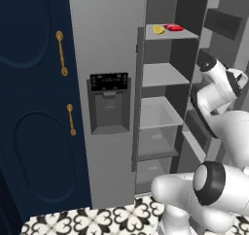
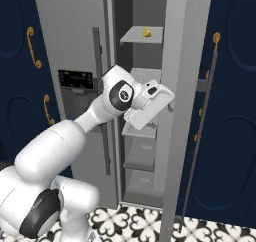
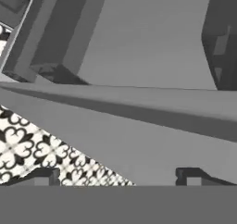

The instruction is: Grab a lemon wedge from the fridge and one ice cube from the ice bowl, and put them in the glass of lemonade.

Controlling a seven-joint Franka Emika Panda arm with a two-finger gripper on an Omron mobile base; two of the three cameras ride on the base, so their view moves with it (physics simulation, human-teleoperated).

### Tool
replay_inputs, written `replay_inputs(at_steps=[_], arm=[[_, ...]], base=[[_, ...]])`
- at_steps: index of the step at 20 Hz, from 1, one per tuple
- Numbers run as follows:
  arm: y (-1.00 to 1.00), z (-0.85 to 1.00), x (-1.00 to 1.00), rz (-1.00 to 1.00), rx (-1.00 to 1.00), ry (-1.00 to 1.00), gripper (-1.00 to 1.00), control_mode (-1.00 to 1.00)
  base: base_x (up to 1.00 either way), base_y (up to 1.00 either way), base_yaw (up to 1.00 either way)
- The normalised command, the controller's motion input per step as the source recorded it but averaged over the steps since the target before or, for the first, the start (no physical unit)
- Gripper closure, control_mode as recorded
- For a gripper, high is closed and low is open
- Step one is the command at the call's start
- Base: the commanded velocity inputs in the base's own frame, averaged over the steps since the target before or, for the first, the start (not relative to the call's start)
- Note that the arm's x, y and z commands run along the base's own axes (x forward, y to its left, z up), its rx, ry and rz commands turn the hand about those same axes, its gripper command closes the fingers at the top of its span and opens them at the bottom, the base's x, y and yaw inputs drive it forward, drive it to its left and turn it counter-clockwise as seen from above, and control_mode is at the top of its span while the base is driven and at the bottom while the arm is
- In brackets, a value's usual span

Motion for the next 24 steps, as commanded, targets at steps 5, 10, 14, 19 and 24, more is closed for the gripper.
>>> replay_inputs(at_steps=[5, 10, 14, 19, 24], arm=[[-0.97, 0.06, -0.79, 0.02, 0.04, -0.21, -1.0, -1.0], [0.21, 0.34, -0.9, 0.03, 0.0, -0.3, -1.0, -1.0], [0.99, 0.17, -0.35, -0.03, 0.12, -0.45, -1.0, -1.0], [1.0, 0.4, -0.51, -0.12, 0.2, -0.64, -1.0, -1.0], [1.0, 0.29, -0.53, -0.1, 0.37, -0.39, -1.0, -1.0]], base=[[0.0, 0.0, 0.0], [0.0, 0.0, 0.0], [0.0, 0.0, 0.0], [0.0, 0.0, 0.0], [0.0, 0.0, 0.0]])
